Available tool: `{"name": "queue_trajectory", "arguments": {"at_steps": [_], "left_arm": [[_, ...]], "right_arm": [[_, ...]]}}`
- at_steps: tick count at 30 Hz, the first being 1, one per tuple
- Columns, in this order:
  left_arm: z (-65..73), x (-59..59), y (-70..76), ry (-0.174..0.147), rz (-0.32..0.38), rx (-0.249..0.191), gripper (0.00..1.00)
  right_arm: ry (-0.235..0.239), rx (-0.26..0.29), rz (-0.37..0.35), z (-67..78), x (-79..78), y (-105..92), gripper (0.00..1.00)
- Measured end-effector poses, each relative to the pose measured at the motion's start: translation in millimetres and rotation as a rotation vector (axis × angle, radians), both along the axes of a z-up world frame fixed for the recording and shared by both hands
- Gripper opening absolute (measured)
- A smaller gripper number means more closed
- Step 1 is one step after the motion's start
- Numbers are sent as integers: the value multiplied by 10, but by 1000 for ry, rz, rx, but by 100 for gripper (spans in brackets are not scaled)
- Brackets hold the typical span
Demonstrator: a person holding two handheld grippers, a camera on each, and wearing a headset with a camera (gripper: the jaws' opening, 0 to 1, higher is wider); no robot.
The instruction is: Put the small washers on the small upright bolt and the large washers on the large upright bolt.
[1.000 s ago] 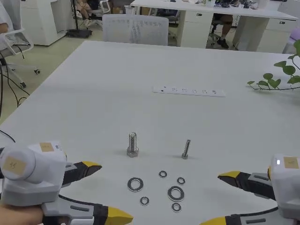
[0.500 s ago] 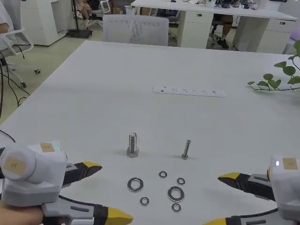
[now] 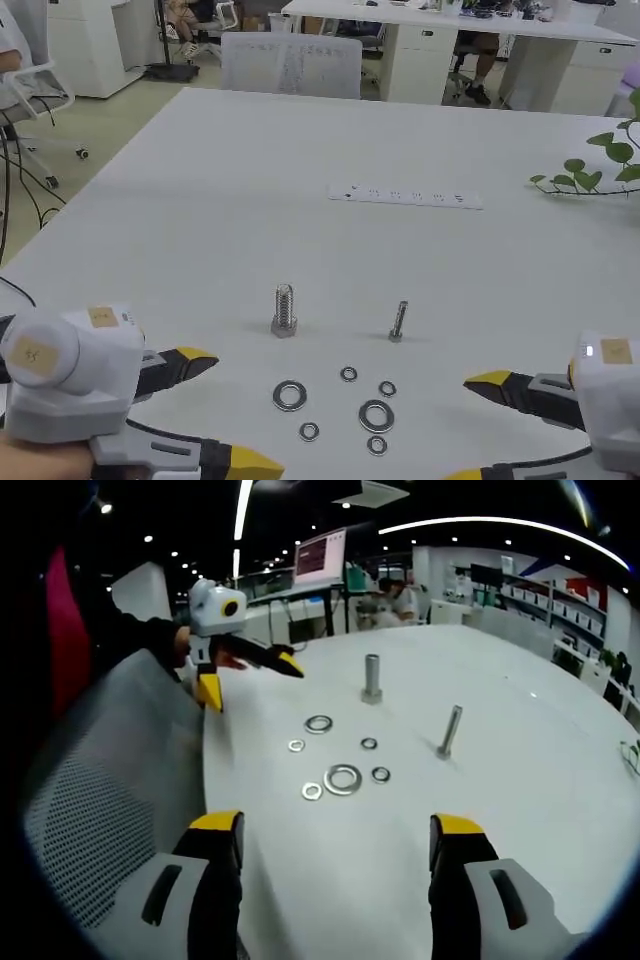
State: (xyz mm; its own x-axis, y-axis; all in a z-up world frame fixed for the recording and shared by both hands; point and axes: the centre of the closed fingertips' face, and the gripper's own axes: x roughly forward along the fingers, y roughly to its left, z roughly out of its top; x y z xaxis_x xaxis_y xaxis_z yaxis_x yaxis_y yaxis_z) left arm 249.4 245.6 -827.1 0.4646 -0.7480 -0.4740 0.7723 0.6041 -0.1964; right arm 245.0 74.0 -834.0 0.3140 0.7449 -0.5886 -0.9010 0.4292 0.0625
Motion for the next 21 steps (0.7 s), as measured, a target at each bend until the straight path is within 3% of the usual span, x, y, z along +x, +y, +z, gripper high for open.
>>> {"name": "queue_trajectory", "arguments": {"at_steps": [21], "left_arm": [[8, -9, -4, -4, 5, -3, 89]], "right_arm": [[-7, -31, 16, -8, -16, -26, 76]]}}
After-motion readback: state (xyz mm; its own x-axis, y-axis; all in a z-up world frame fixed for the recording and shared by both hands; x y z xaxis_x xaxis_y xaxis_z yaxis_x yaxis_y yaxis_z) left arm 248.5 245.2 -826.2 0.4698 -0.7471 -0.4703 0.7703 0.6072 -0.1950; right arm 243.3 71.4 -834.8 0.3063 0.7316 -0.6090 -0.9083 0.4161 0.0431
